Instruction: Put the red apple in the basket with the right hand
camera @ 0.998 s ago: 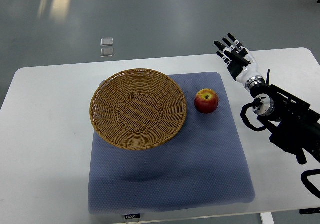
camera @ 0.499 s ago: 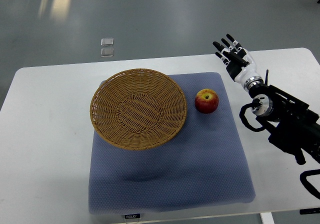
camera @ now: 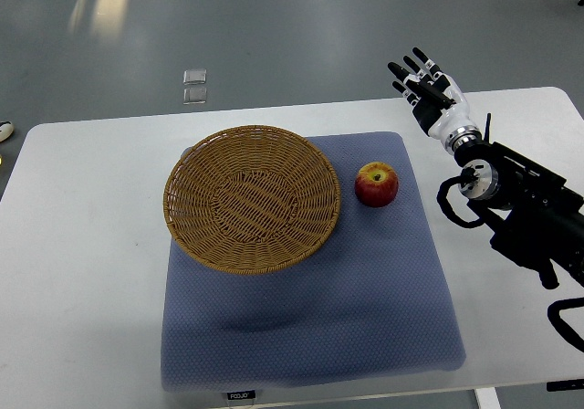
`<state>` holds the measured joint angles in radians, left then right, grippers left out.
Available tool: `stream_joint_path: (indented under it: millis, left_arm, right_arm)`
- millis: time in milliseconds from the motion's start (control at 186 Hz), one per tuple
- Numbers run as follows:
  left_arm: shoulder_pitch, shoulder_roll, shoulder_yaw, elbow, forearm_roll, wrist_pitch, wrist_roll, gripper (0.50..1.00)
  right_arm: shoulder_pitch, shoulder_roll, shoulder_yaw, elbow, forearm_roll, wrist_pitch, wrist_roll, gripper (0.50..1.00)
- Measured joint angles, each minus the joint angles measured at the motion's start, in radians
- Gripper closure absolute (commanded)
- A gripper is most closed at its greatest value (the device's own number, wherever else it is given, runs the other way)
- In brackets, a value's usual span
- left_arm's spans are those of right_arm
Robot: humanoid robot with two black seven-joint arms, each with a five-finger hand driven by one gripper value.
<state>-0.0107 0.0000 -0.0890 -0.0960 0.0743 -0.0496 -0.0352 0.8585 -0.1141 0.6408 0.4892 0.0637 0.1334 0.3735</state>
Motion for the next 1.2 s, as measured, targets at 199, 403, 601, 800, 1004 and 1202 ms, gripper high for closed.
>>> stream_joint_path:
  millis: [199,403,601,800,1004,1202]
  left_arm:
    - [0.000,0.000,0.000,0.000,-0.001,0.000,0.000,0.500]
    - [0.000,0.000,0.000,-0.001,-0.001,0.000,0.000,0.500]
    - [0.000,0.000,0.000,-0.001,-0.001,0.000,0.000,0.500]
    - [0.000,0.000,0.000,-0.001,-0.001,0.000,0.000,0.500]
    - [0.000,0.000,0.000,-0.001,-0.001,0.000,0.000,0.500]
    - [0.000,0.000,0.000,-0.001,-0.001,0.000,0.000,0.500]
  right_arm:
    - [0.071,-0.018,-0.011,0.005,-0.005,-0.016,-0.007,0.576]
    - [0.113,-0.056,-0.020,0.025,-0.008,-0.025,-0.011,0.576]
    - [0.174,-0.159,-0.071,0.098,-0.104,-0.051,-0.011,0.576]
    - [0.237,-0.234,-0.159,0.120,-0.330,-0.026,-0.011,0.576]
    - [0.252,-0.358,-0.256,0.302,-0.614,0.055,-0.011,0.576]
    - [0.278,-0.444,-0.294,0.441,-0.925,0.189,-0.006,0.576]
